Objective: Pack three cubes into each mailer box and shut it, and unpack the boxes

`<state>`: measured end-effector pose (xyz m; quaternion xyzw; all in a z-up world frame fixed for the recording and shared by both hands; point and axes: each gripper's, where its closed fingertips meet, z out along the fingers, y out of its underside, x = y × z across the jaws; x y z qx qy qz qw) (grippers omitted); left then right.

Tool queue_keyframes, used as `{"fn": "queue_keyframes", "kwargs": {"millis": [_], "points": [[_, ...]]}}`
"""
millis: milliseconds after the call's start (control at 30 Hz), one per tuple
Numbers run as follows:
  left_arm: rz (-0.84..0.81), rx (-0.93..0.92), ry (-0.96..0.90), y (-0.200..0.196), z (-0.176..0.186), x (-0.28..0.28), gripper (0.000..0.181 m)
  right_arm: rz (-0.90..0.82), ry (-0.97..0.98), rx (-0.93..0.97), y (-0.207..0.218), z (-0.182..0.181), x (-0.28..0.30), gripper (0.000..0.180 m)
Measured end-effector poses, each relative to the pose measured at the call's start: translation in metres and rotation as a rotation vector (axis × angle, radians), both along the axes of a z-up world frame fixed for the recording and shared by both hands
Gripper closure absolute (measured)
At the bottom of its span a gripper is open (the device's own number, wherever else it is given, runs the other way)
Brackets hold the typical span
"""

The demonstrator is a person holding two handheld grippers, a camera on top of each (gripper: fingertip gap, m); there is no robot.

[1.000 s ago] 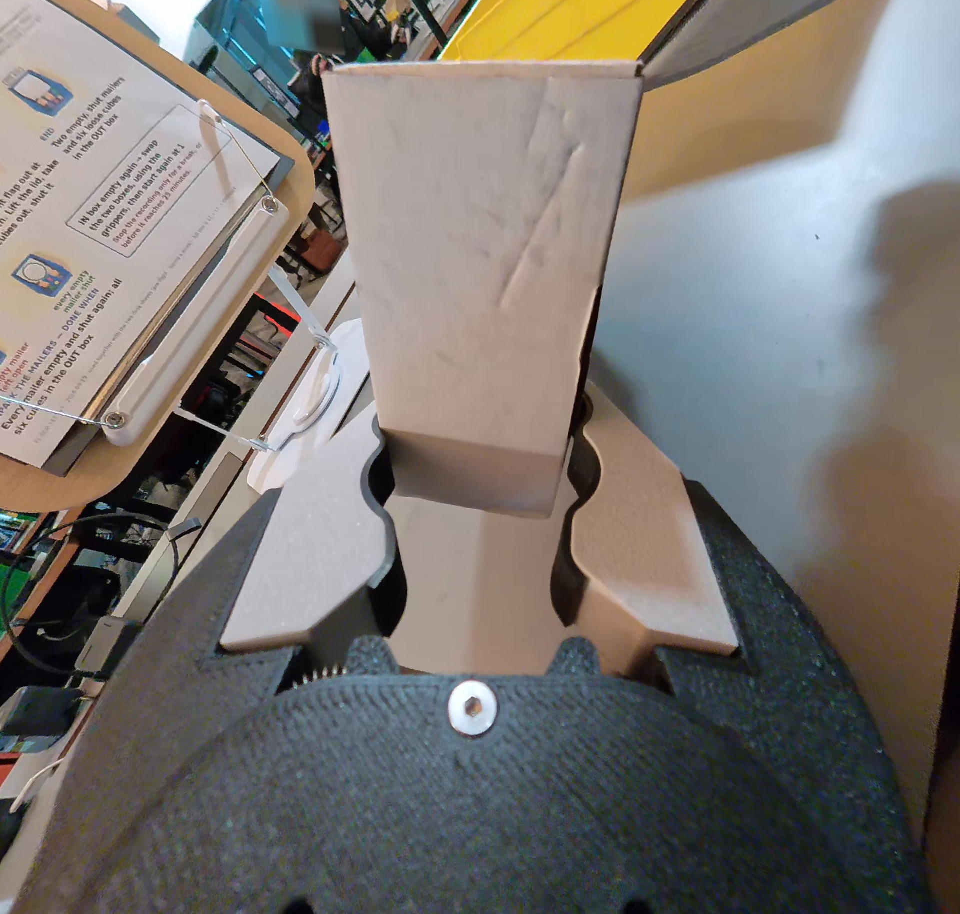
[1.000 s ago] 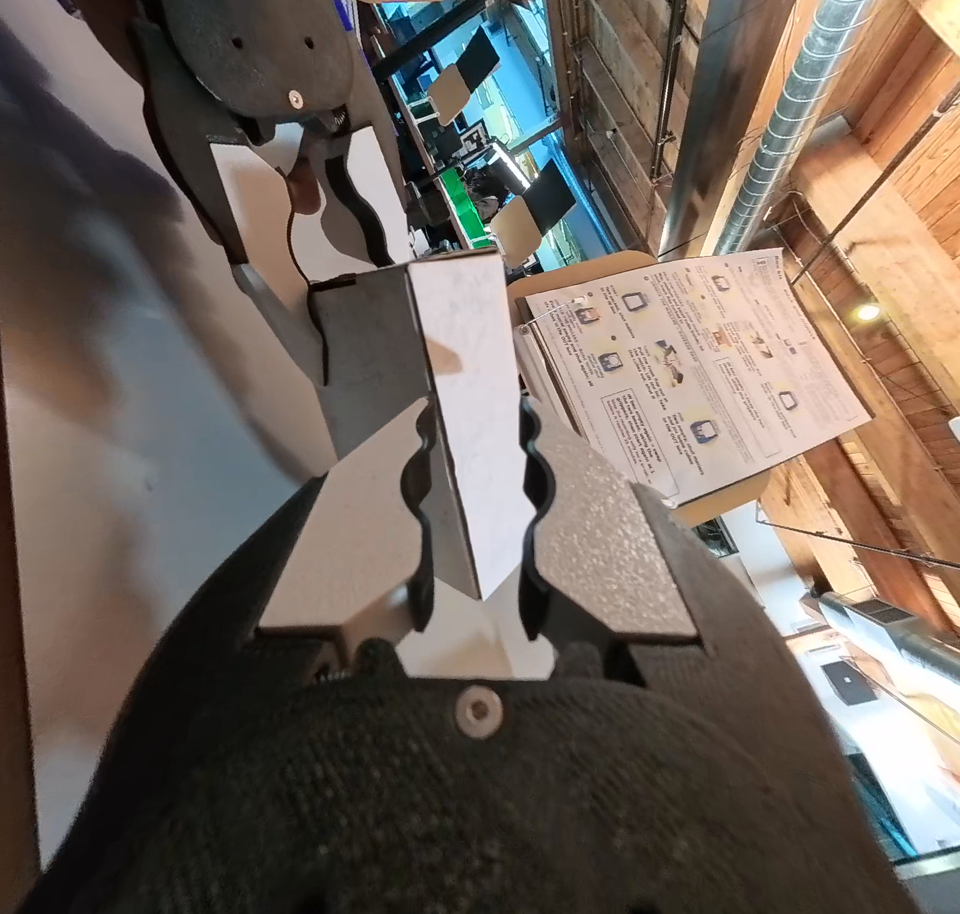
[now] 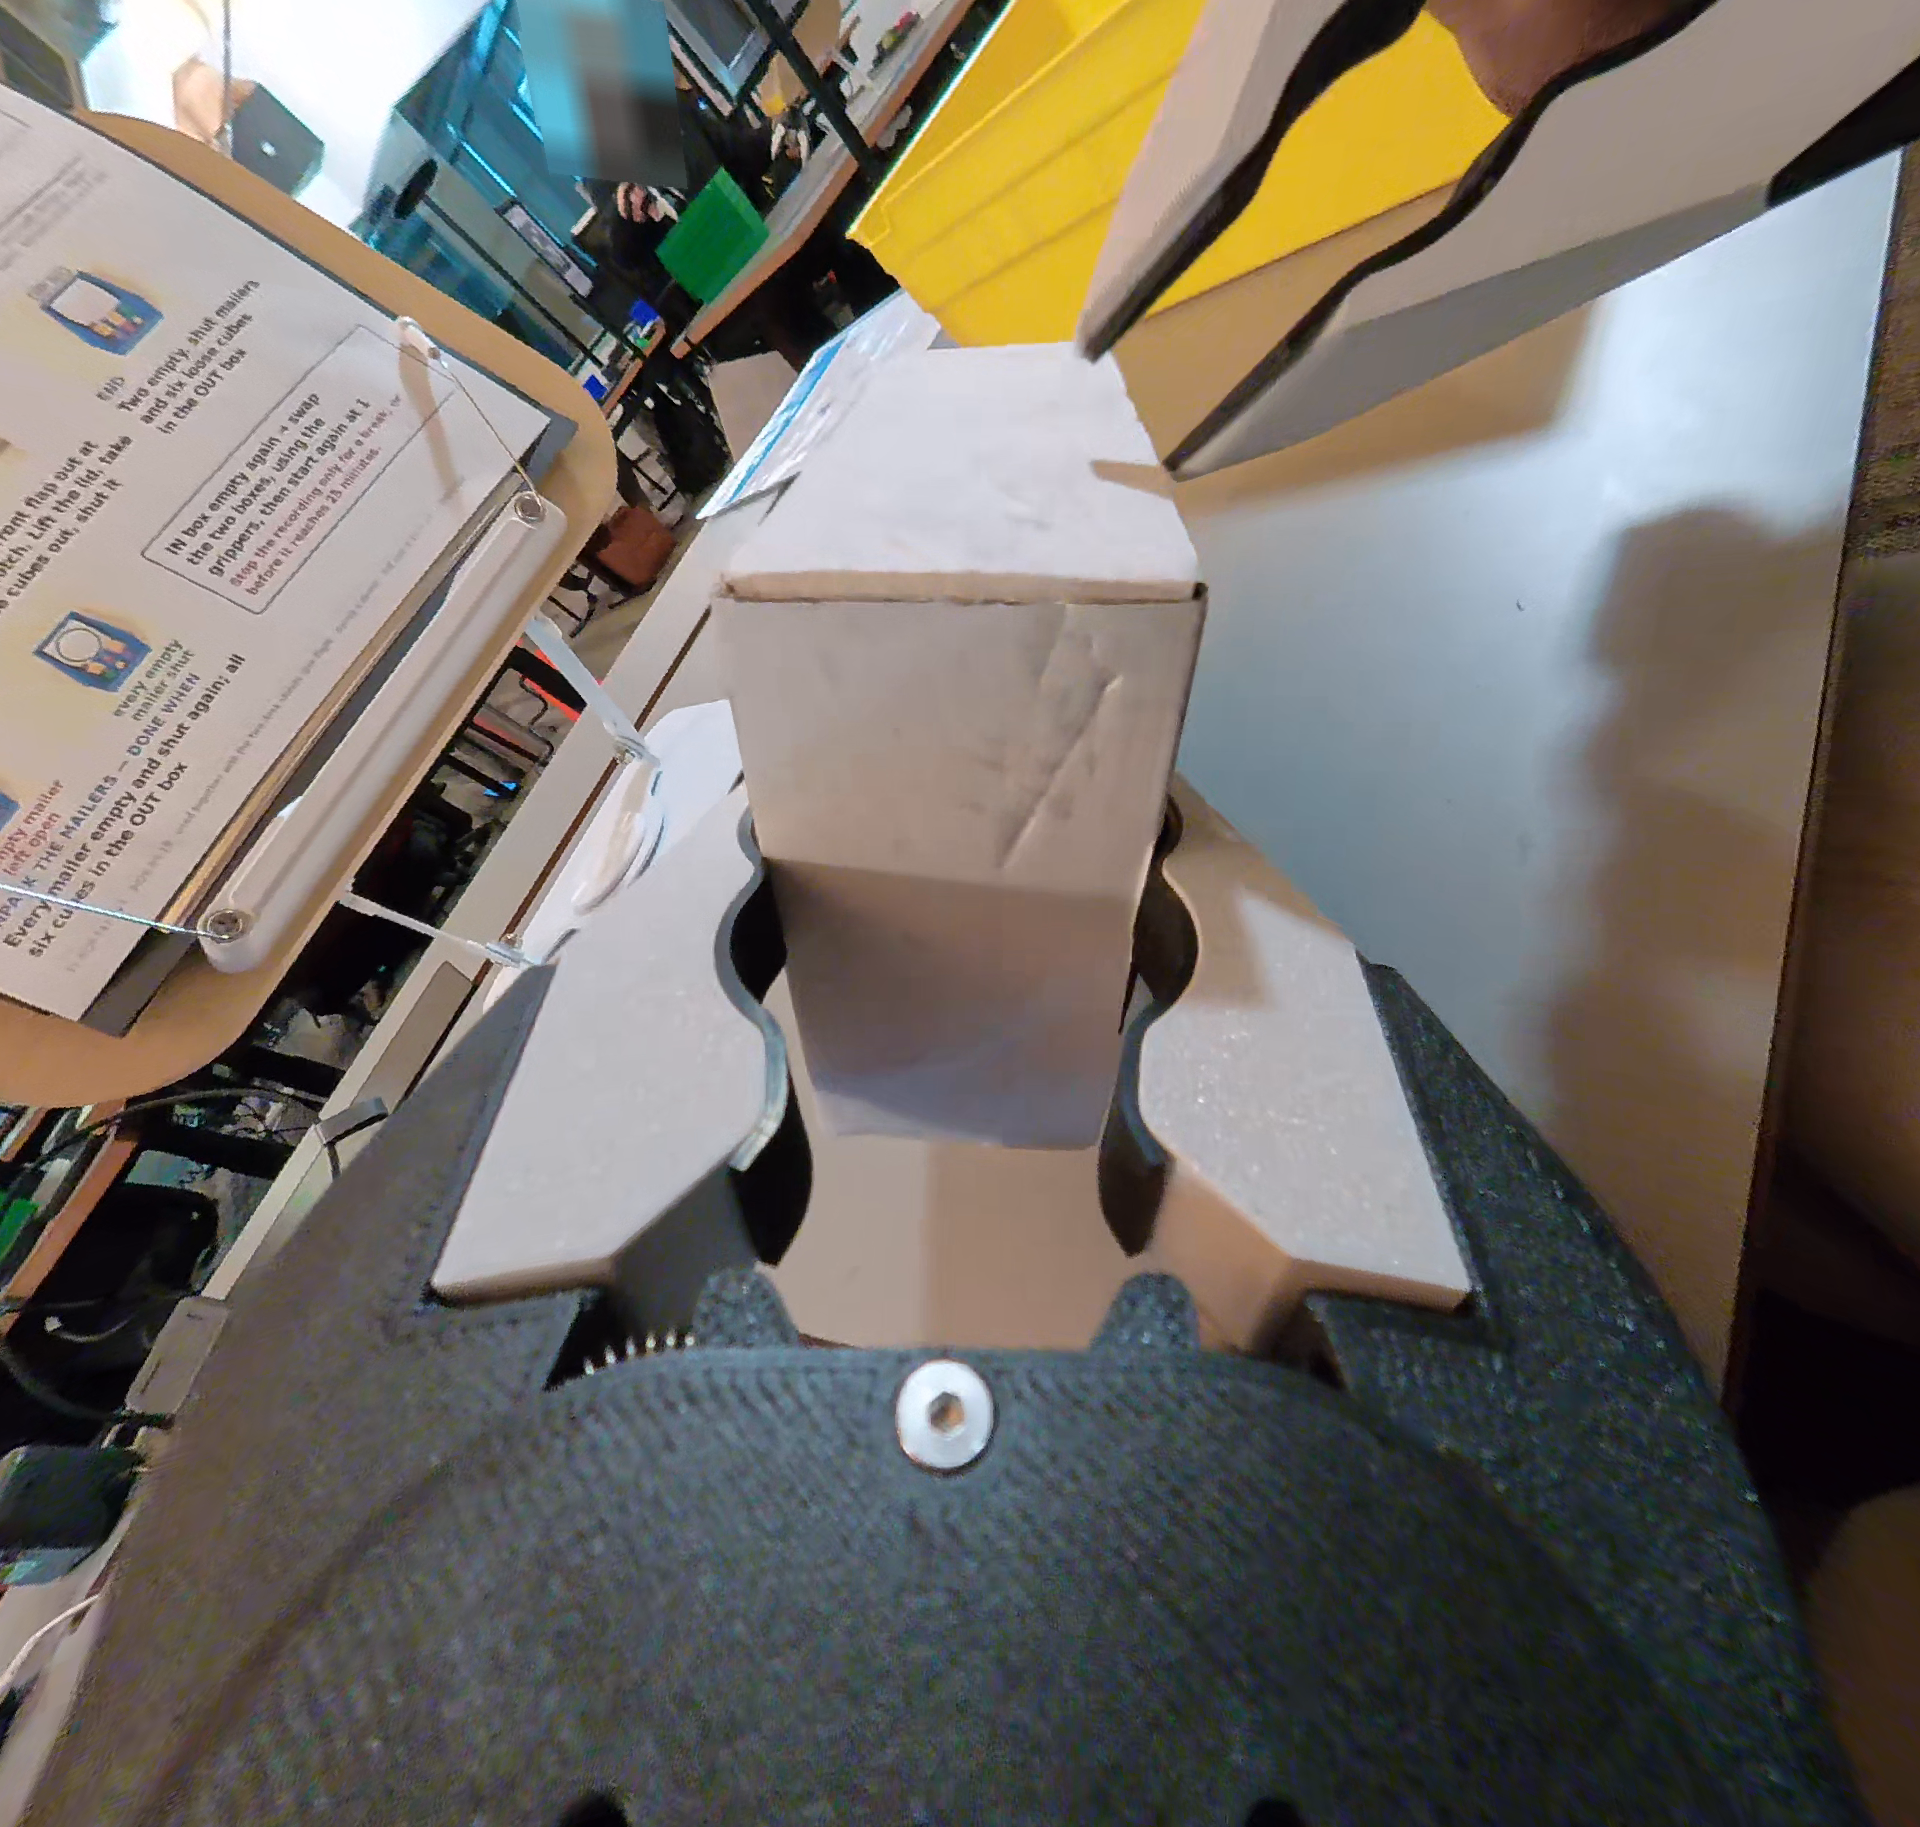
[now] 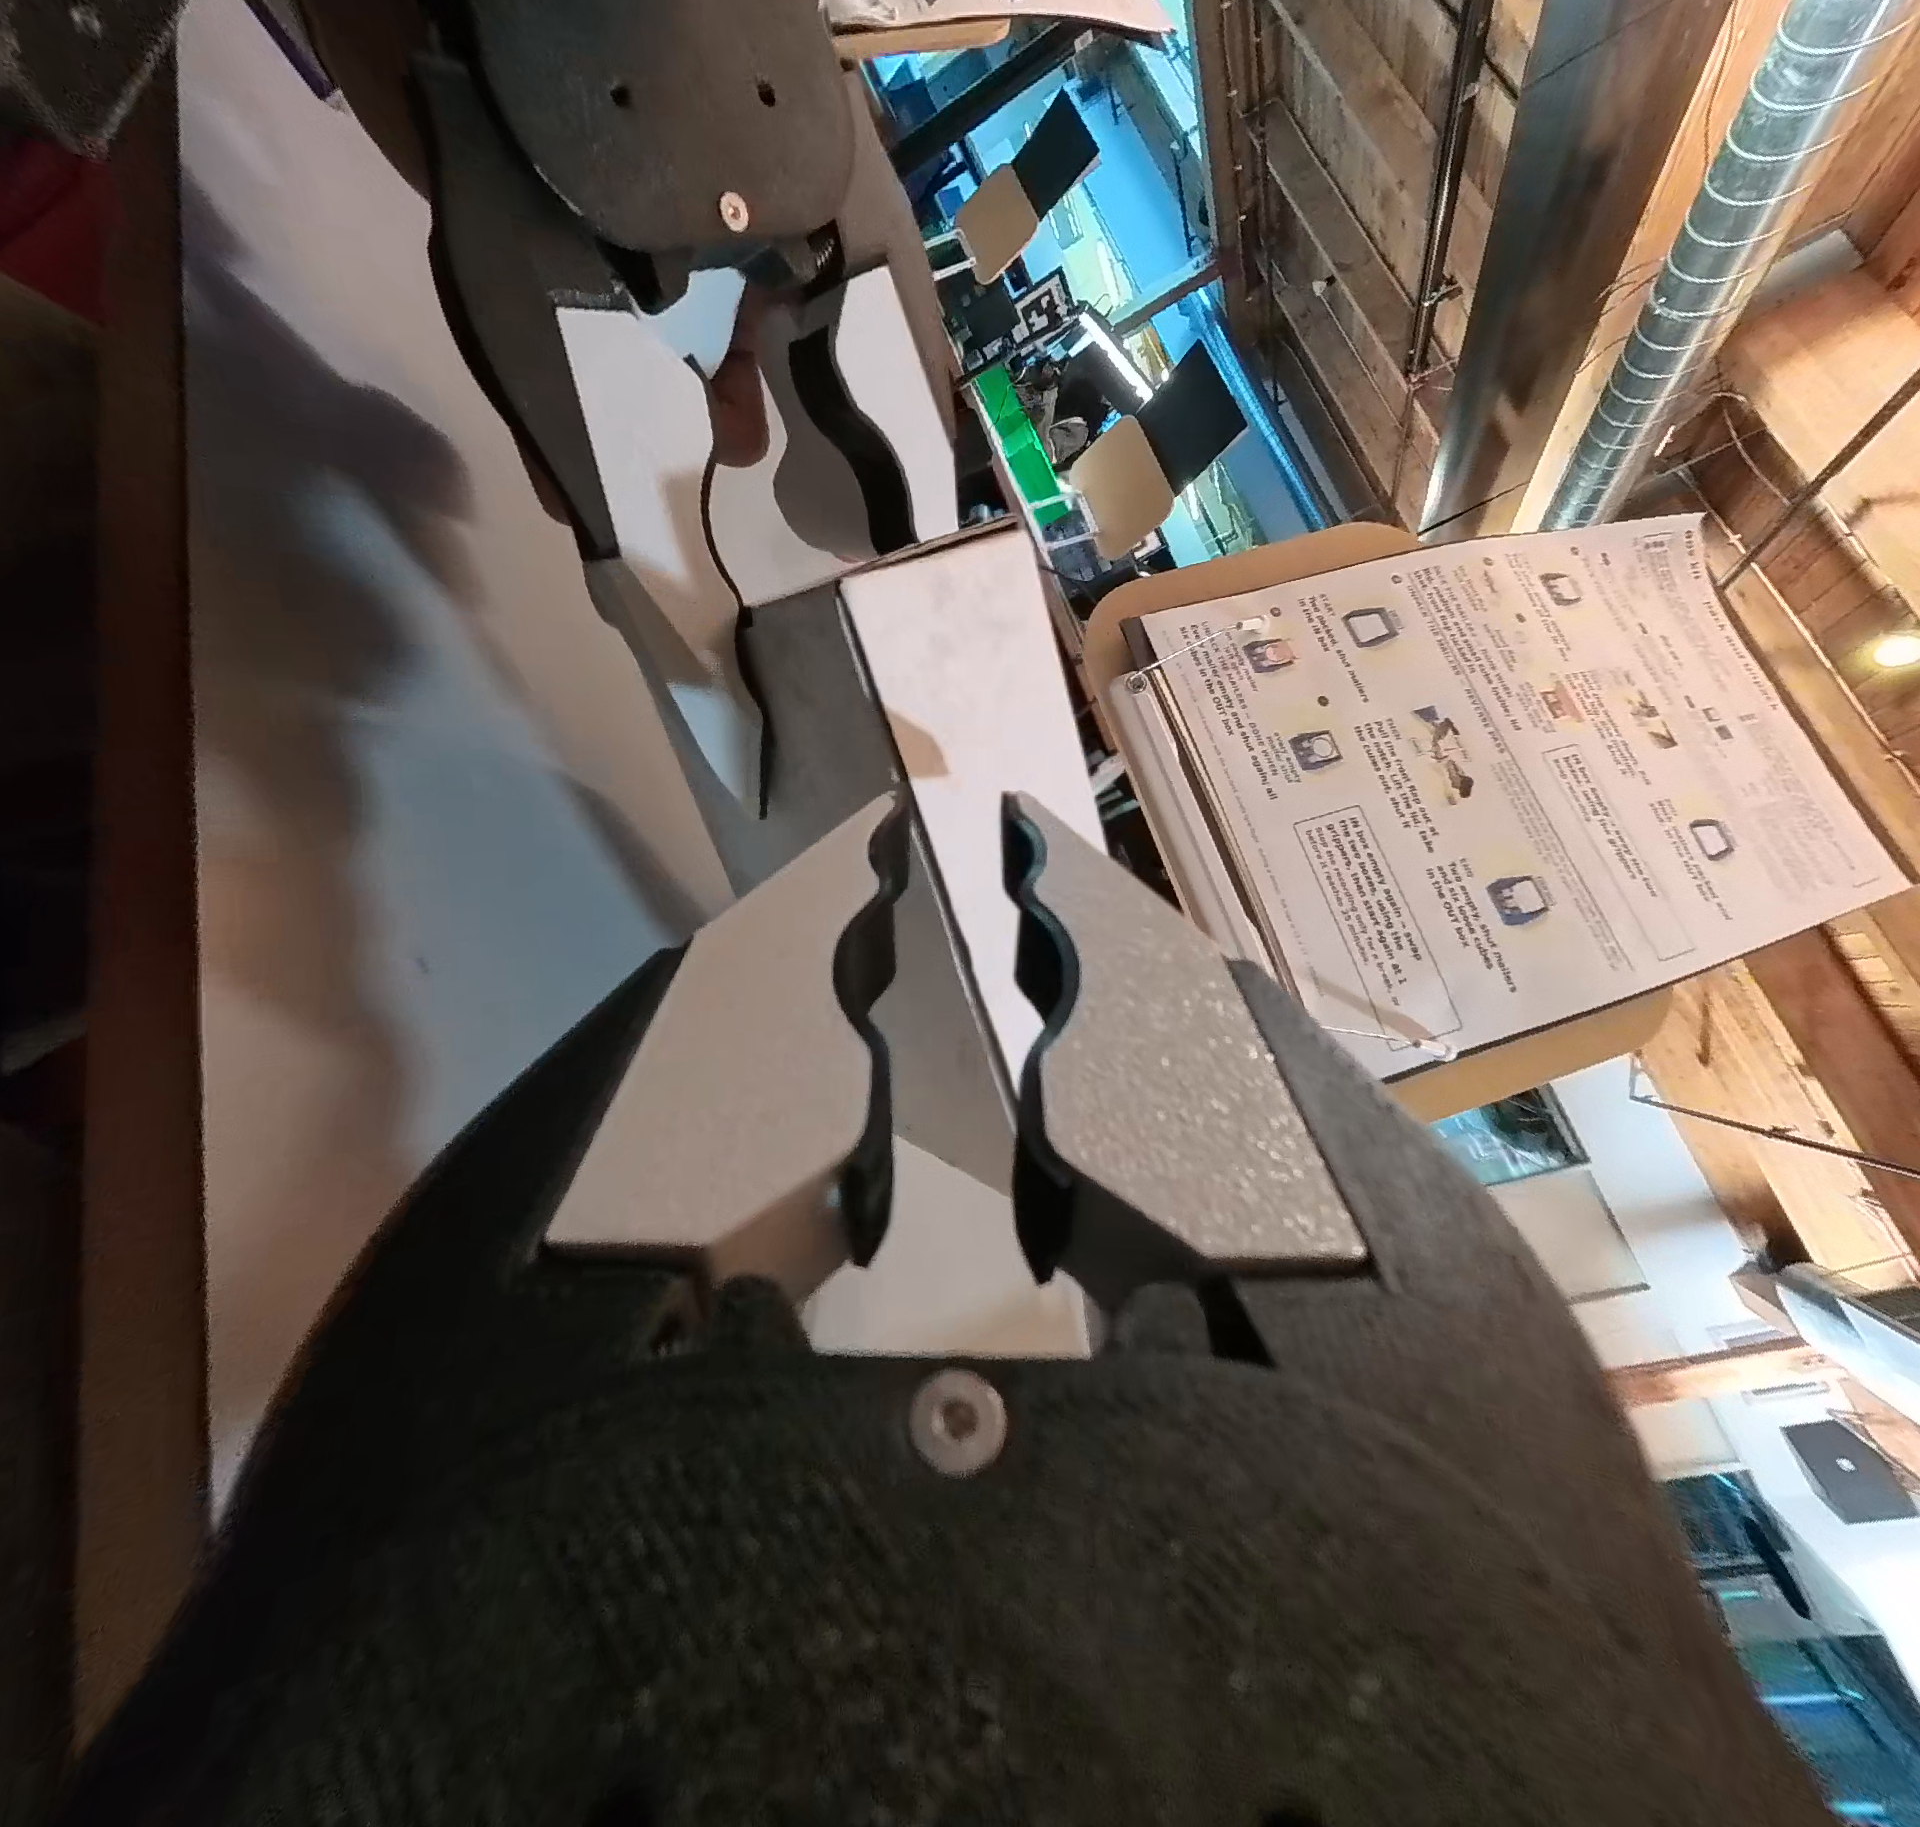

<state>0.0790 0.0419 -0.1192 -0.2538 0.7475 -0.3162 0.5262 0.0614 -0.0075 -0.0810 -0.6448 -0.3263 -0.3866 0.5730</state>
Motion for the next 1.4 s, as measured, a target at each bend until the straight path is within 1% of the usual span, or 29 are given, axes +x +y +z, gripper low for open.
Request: {"fn": "queue_keyframes", "kwargs": {"millis": [500,833,967,1067,1200,1400], "points": [[-0.001,0.047,-0.002,-0.0033,-0.0022,-0.0008,0.113,0.009,-0.043,-0.002,-0.0001,0.0024,-0.0017,0.149],[0.004,0.07,-0.008,-0.003,-0.0023,-0.001,0.114,0.011,-0.055,0.0,0.0003,0.0027,-0.0015,0.151],[0.006,0.051,-0.004,-0.0026,-0.0025,-0.0009,0.113,-0.005,-0.124,0.001,0.0016,0.0016,-0.003,0.156],[0.01,0.038,0.002,-0.0018,-0.0027,-0.0008,0.114,-0.024,-0.149,0.01,0.0024,0.0033,-0.0025,0.156],[0.017,0.035,0.005,-0.0014,-0.0029,-0.0004,0.114,-0.043,-0.148,0.028,0.0021,0.0073,-0.0001,0.149],[0.02,0.039,0.006,-0.0006,-0.0042,0.0,0.114,-0.05,-0.184,0.03,0.0024,0.0065,-0.0018,0.153]]}}
